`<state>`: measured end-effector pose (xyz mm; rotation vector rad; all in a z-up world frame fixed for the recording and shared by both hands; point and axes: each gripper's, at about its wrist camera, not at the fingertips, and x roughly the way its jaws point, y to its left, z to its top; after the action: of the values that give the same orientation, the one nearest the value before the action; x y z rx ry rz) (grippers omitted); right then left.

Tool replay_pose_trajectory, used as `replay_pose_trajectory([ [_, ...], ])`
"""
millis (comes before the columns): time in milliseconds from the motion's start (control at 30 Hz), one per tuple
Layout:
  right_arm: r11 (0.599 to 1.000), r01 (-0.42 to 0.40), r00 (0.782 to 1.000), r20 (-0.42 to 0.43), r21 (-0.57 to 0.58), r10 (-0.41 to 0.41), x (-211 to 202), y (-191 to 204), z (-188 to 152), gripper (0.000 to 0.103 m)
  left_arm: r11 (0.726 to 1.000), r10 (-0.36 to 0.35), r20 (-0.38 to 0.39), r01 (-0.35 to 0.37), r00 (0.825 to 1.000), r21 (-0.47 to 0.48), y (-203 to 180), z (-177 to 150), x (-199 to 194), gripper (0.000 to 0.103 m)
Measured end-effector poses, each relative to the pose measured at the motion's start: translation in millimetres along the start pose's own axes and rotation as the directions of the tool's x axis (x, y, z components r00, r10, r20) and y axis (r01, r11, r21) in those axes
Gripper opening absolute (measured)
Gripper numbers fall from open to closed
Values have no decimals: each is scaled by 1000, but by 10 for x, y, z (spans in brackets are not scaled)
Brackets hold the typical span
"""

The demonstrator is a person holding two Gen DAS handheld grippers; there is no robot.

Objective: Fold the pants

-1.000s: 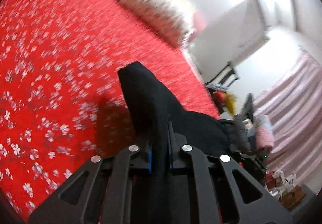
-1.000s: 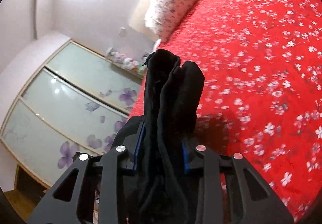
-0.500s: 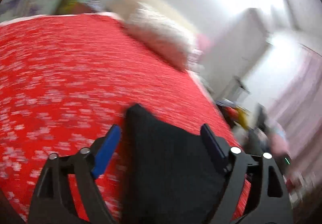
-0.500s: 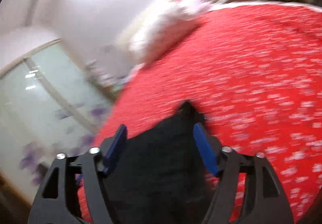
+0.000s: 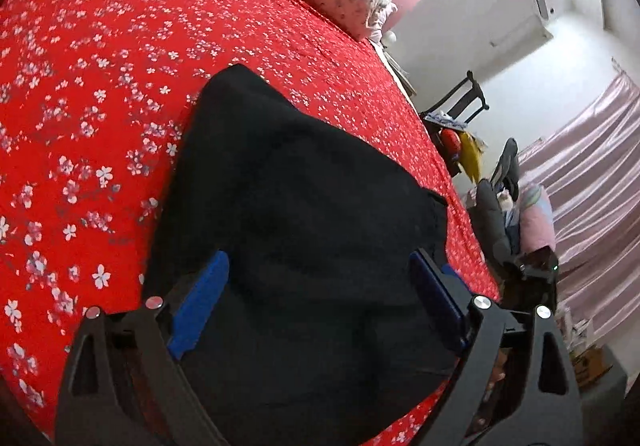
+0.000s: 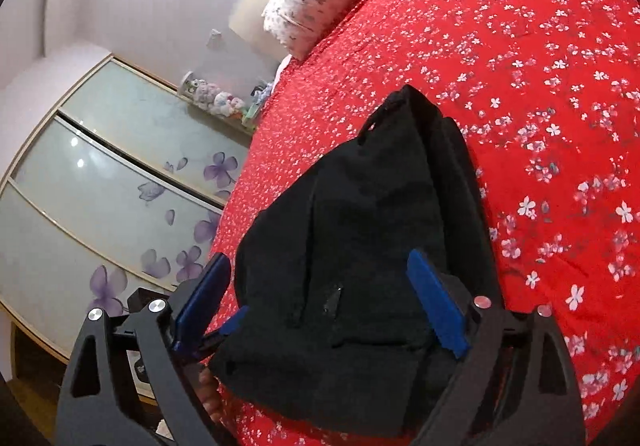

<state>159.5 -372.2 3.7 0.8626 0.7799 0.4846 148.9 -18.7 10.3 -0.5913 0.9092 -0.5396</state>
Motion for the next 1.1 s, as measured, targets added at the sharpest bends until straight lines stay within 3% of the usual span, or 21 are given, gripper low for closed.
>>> replay_pose_trajectory([
  [133,997,54,998,46,-56,-51,-44,166,-106,92,999,19,38,-21,999,46,-7,-89,-94,91],
  [233,969,214,971,138,-124,-196,-138,387,-185,94,986,111,91,-121,990,114,-126,-217,-241,101],
  [333,897,381,913,243,-225,-327,-225,679,-334,101,954,198,160,-228,967,193,-264,-371,-391,101],
  [400,831,481,862,322,-280,-391,-266,871,-472,102,916,261,219,-313,940,251,-390,-503,-492,101],
  [467,745,588,796,393,-317,-461,-245,1035,-637,102,872,316,274,-392,908,295,-495,-656,-582,101],
  [500,692,646,753,422,-323,-505,-225,1102,-740,102,858,329,288,-412,899,307,-533,-721,-613,101],
  [567,611,714,694,462,-342,-552,-170,1192,-948,102,840,348,302,-438,888,320,-555,-816,-712,101],
  [733,538,746,665,464,-392,-584,-149,1249,-1359,102,847,383,252,-447,889,287,-554,-1101,-866,101],
  [867,527,729,683,417,-436,-600,-119,1267,-1673,102,860,390,195,-431,900,273,-496,-1354,-927,101],
  [933,523,724,685,389,-449,-616,-71,1228,-1789,102,848,412,178,-448,893,284,-495,-1502,-931,101],
  [1100,514,728,671,314,-454,-672,-25,1142,-2031,102,825,443,138,-463,886,324,-529,-1750,-845,101],
])
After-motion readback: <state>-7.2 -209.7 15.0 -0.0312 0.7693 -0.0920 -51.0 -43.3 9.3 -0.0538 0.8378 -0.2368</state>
